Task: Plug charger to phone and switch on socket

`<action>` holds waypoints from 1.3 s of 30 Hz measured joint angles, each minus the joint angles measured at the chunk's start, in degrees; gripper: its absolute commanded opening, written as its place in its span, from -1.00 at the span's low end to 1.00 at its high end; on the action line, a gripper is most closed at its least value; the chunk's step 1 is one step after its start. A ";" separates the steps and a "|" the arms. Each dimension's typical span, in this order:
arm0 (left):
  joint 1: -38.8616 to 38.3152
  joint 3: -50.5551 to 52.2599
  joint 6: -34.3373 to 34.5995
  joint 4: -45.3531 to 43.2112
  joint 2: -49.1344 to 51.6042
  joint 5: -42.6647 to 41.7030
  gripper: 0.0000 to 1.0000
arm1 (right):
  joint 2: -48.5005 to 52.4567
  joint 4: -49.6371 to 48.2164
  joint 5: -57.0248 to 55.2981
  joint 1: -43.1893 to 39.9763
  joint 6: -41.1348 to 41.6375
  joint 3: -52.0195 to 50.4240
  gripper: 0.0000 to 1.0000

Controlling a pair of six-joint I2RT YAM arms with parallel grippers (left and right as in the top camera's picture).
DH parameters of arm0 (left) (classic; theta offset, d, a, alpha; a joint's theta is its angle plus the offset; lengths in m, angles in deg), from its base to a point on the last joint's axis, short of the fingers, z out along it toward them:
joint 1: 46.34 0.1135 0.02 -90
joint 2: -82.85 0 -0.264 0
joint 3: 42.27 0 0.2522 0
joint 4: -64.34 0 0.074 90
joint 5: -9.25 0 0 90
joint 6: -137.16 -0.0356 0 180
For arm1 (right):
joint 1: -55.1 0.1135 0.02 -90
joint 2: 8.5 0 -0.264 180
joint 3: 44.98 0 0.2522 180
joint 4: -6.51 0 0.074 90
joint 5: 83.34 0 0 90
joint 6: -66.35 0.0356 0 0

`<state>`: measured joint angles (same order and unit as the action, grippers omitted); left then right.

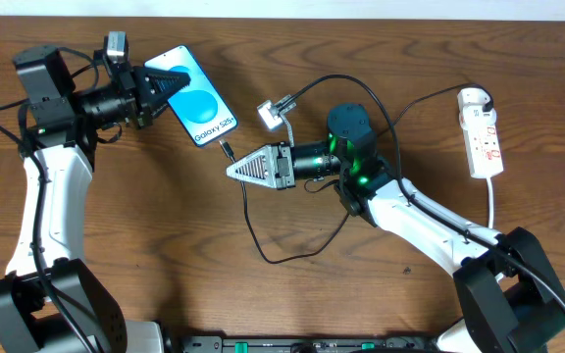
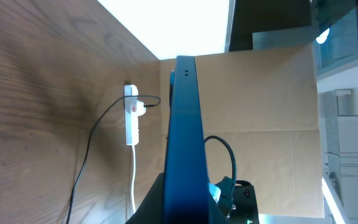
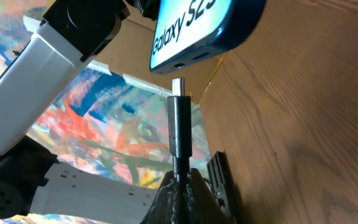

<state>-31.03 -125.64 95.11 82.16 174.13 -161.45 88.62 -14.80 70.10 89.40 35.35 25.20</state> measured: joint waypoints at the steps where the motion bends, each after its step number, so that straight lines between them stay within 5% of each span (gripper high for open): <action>1: 0.00 0.00 -0.02 0.00 0.00 -0.02 -0.86 | 0.00 0.00 0.02 -0.02 0.00 0.00 -0.98; 39: -1.51 0.00 0.00 -0.02 0.00 -0.33 -0.86 | 0.00 -0.46 0.39 -0.37 0.00 -0.04 -0.98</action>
